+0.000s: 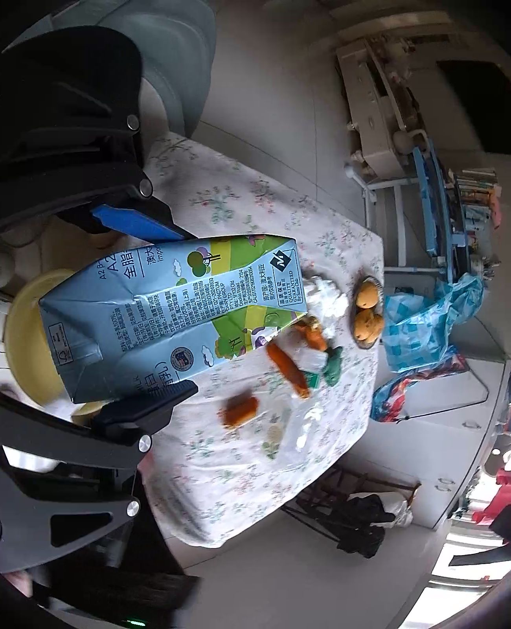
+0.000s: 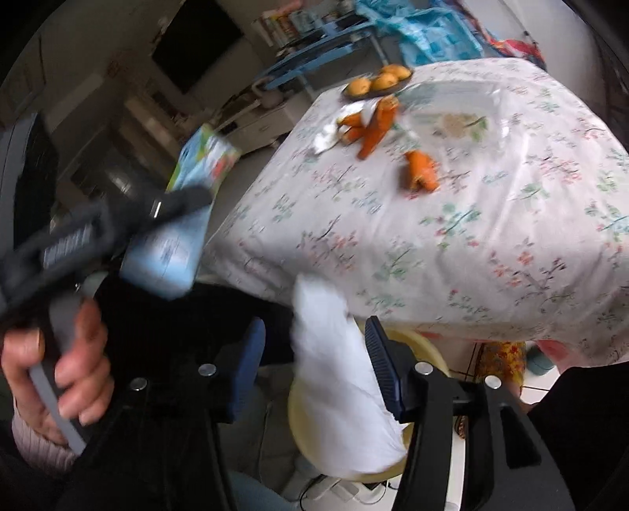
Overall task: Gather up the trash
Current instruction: 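Drop the tissue and the juice carton into the yellow bucket with both grippers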
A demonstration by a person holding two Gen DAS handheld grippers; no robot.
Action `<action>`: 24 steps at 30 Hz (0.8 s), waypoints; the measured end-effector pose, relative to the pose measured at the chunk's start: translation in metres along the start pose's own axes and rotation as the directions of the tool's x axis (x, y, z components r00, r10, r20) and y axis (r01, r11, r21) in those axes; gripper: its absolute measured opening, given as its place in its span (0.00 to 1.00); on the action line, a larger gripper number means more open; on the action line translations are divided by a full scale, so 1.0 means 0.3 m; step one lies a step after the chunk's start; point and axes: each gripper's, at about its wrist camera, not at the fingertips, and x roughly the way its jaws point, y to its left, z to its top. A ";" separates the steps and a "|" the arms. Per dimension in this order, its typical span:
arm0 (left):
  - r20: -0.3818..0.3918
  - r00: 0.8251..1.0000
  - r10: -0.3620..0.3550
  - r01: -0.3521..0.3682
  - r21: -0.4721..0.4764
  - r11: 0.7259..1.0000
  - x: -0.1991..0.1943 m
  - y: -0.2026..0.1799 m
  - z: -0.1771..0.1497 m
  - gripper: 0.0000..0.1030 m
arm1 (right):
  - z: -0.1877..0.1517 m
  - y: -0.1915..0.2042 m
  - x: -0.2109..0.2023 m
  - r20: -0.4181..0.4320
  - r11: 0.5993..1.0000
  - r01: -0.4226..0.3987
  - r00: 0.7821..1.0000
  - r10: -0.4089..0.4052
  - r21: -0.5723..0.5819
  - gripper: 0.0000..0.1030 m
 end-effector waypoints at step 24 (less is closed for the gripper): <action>-0.115 0.993 -0.031 0.048 0.146 0.988 0.013 -0.108 -0.188 0.78 | 0.050 -0.046 -0.108 0.243 0.991 0.126 0.961 -0.133 0.045 0.62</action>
